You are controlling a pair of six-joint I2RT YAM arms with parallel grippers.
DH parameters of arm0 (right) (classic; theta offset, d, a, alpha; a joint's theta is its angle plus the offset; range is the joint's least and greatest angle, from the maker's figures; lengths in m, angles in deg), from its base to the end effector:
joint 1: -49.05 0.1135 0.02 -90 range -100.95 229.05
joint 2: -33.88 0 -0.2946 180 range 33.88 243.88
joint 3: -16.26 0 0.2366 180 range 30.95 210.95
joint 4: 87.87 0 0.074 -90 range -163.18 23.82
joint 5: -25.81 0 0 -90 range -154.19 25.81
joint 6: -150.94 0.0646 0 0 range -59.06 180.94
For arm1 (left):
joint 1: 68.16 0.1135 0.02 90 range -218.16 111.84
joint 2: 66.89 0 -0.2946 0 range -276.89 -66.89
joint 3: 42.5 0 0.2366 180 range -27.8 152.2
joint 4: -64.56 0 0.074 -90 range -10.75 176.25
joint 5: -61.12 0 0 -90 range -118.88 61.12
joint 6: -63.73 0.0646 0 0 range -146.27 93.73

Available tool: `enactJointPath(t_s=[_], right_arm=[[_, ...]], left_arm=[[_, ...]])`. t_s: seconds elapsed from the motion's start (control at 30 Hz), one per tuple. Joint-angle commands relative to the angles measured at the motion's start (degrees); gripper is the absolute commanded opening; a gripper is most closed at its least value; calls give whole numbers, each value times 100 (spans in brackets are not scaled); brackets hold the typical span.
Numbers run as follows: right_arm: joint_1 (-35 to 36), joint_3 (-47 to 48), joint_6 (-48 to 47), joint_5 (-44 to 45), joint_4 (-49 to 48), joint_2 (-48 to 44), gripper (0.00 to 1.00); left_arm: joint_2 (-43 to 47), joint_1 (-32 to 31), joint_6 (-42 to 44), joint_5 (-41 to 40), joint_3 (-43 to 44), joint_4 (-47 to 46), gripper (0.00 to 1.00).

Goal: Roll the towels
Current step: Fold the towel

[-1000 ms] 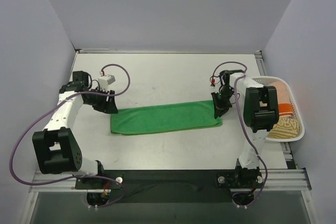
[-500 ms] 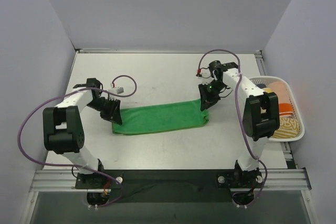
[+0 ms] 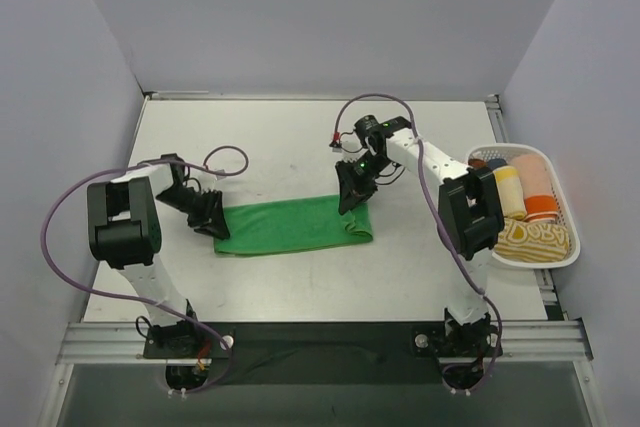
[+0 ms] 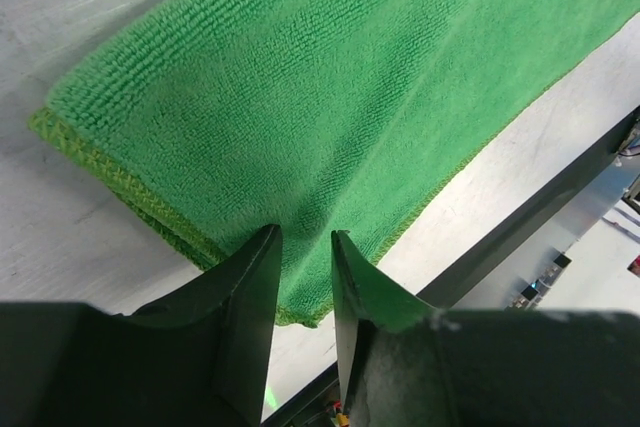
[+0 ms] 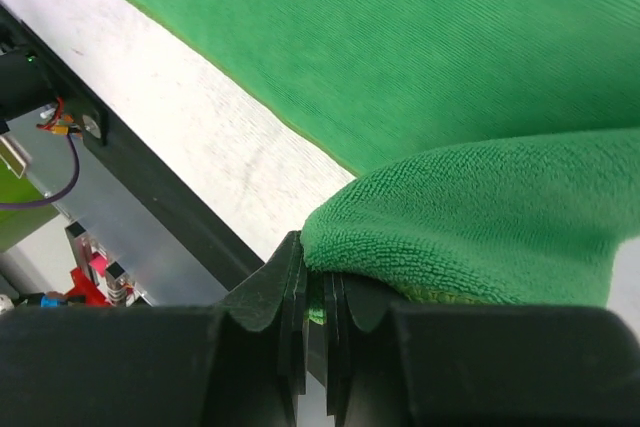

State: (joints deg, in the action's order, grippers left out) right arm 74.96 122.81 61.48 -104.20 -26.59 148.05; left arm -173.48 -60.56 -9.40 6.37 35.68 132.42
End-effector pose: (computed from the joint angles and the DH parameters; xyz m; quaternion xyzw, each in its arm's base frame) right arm 0.3593 0.2207 0.2357 -0.2640 0.8875 0.3668 0.0905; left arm 0.3007 0.0025 0.1573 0.0604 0.9499 -0.3065 0.0131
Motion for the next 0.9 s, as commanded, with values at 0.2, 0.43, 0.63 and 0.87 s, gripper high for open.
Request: enactJointPath(t_s=[0.2, 0.43, 0.63, 0.87], right_arm=[[722, 825, 430, -411, -71, 676, 0], [1074, 1203, 439, -367, -115, 1063, 0], [1214, 1317, 465, -192, -220, 1248, 0], [1337, 1379, 474, -148, -282, 1476, 0]], left_arm=[[59, 14, -113, 281, 68, -8, 43], [94, 49, -113, 316, 24, 9, 43], [129, 84, -104, 325, 6, 18, 43], [138, 102, -95, 325, 6, 18, 44]])
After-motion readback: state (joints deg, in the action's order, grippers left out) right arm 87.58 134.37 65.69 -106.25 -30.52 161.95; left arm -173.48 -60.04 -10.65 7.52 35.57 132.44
